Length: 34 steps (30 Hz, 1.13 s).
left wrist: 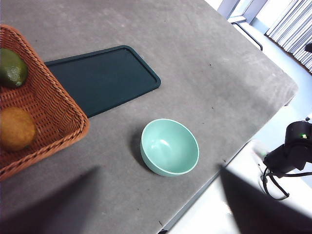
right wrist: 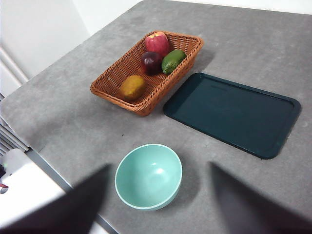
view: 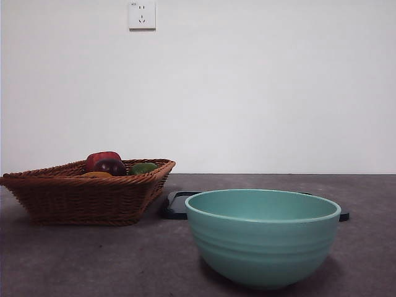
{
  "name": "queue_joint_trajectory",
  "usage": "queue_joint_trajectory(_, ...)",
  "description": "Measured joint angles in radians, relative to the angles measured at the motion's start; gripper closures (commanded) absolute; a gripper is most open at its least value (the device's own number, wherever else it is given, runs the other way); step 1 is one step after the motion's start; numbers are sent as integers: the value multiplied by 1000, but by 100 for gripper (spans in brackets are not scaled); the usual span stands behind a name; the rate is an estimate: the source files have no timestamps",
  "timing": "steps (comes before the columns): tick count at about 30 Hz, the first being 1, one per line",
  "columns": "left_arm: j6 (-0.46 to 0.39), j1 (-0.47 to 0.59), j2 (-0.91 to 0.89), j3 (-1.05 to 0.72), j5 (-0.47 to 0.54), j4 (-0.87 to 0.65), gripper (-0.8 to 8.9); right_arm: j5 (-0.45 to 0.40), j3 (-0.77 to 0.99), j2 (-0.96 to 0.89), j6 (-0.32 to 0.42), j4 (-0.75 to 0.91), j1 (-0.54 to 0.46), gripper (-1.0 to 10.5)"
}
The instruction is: Pick up the wifruite, put it on the bowl, pick up the plate, put it on desk
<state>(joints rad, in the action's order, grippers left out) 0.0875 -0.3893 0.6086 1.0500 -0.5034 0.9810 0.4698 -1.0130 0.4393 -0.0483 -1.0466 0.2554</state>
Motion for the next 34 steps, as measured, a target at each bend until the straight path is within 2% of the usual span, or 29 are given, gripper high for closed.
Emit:
queue_joint_trajectory(1,-1,0,0,0,0,-7,156,0,0,0,0,5,0,382)
queue_joint_trajectory(15,-5,0,0,0,1,-49,158,0,0,0,0,11,0,380)
queue_joint_trajectory(20,5,0,29,4,116,-43,158,0,0,0,0,11,0,380)
queue_joint_trajectory(29,33,0,276,35,150,-48,158,0,0,0,-1,11,0,380)
queue_joint_trajectory(34,77,0,469,87,225,-49,158,0,0,0,-1,11,0,380)
